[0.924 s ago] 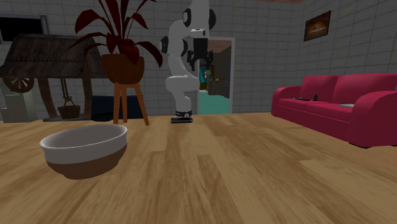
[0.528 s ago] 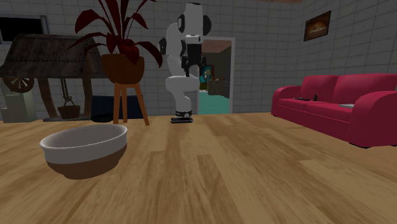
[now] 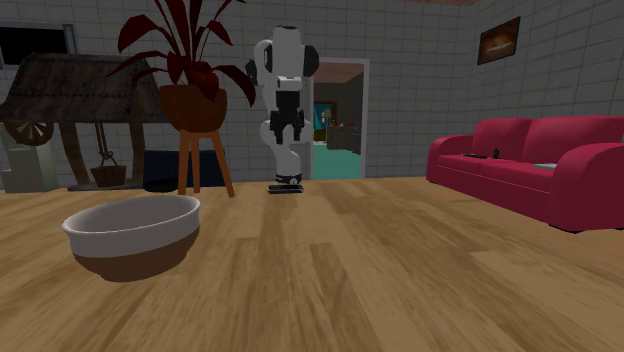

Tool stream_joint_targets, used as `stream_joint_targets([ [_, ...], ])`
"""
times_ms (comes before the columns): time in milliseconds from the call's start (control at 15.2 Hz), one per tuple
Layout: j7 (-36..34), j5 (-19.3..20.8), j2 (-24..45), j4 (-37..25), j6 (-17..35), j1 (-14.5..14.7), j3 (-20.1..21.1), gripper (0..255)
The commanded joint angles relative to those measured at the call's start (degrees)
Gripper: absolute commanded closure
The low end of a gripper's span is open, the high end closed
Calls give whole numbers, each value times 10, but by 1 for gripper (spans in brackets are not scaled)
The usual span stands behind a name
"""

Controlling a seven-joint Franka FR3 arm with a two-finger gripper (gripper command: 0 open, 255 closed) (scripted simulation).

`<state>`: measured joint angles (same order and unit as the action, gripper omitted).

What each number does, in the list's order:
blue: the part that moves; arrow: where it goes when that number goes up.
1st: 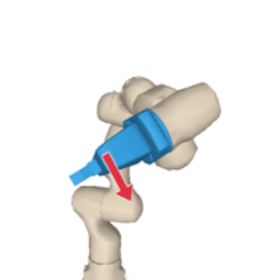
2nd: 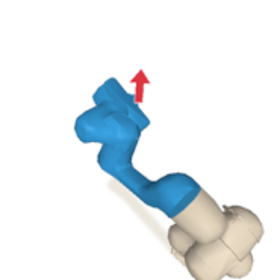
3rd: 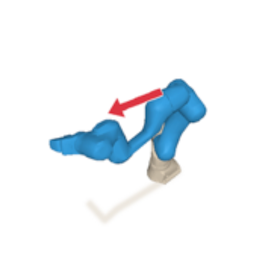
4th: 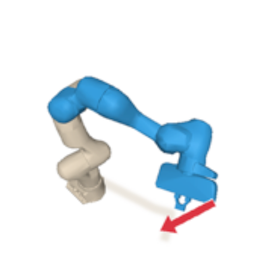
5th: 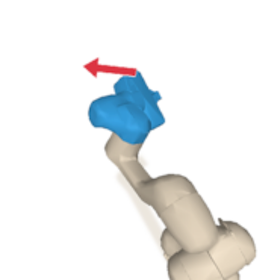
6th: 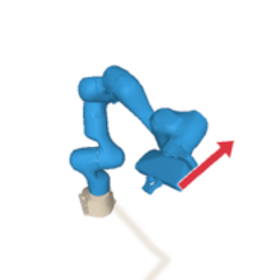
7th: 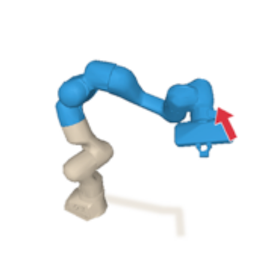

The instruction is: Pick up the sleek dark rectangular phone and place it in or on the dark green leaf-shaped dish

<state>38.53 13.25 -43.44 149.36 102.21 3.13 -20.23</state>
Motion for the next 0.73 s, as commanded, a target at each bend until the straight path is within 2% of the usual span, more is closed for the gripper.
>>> stream_joint_targets([
  [0,59,21,23,4,40,8,-32,0],
  [330,201,53,109,-2,150,42,-119,0],
  [594,326,43,198,-25,239,89,-192,0],
  [660,332,41,203,-27,244,92,-196,0],
])
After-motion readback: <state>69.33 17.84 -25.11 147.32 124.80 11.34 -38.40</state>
